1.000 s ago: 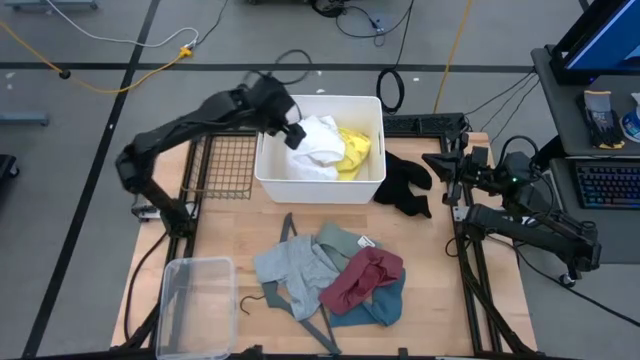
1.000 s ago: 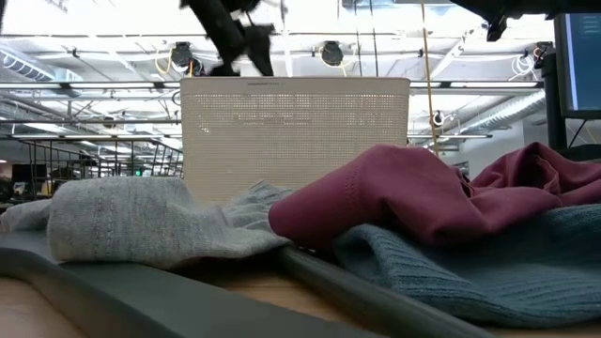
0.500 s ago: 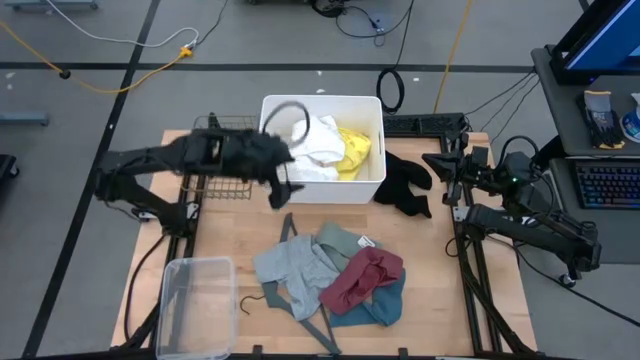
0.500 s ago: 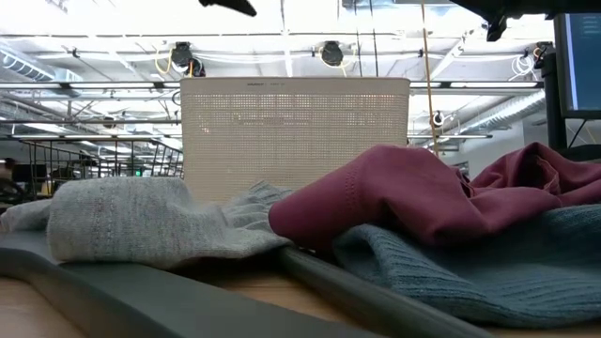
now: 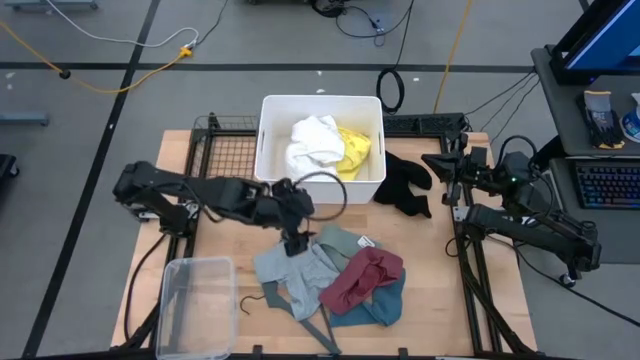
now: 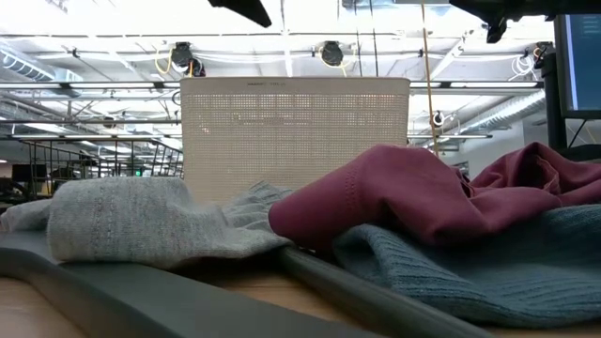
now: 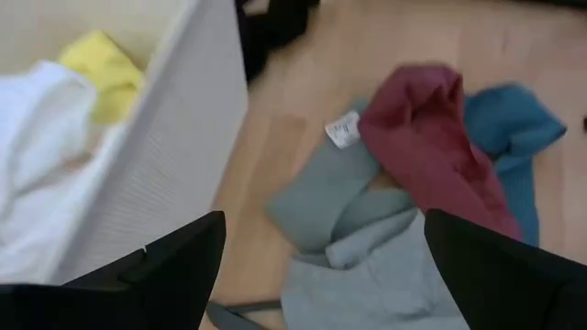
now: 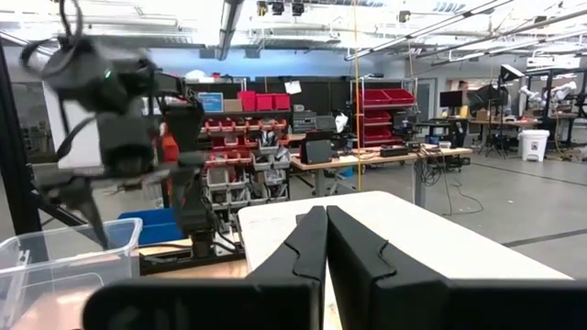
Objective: Pick & Place Cloths
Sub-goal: Put the gray pants into the gold wire basket
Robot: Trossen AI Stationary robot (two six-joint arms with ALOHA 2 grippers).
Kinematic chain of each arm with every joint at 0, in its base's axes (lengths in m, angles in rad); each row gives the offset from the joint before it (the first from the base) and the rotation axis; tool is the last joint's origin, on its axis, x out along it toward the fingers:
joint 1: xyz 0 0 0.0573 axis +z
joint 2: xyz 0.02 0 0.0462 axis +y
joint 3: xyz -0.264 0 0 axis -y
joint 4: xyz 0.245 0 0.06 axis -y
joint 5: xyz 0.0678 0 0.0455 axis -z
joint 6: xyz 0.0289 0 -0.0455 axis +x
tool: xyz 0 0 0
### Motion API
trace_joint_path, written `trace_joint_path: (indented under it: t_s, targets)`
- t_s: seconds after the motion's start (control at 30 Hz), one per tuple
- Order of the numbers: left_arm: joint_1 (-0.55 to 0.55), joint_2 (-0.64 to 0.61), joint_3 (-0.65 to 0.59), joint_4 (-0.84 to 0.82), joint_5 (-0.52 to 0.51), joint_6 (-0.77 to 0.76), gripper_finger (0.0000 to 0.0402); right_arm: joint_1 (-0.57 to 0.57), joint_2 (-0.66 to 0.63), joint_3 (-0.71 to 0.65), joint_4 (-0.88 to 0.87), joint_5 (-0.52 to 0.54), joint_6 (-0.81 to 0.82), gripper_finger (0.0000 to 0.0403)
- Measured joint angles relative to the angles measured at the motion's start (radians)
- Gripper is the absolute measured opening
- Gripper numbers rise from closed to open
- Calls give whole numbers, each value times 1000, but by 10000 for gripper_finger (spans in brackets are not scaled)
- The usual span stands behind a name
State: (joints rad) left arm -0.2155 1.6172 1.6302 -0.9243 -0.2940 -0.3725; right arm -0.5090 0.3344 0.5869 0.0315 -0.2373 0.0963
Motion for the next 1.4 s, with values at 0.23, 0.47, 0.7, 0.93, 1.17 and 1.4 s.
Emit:
trace_joint_path:
  t_s: [0.23, 0.47, 0.7, 0.93, 1.17, 1.4]
  targets:
    - [-30, 104, 0, -15, 13, -31, 376, 0, 0, 0, 0, 0, -3, 4]
    - [-37, 200, 0, -19, 48, -115, 376, 0, 0, 0, -6, 0, -8, 4]
    - [-37, 290, 0, -32, 132, -229, 376, 0, 0, 0, -89, 0, -39, 4]
    - [-40, 336, -1, -69, 179, -327, 376, 0, -4, 0, -232, 0, -68, 4]
    - [-40, 340, -15, -47, 191, -366, 376, 0, -49, -5, -322, 1, -112, 4]
    - [-41, 341, -96, -29, 216, -368, 376, 0, -159, -68, -325, 0, -76, 4]
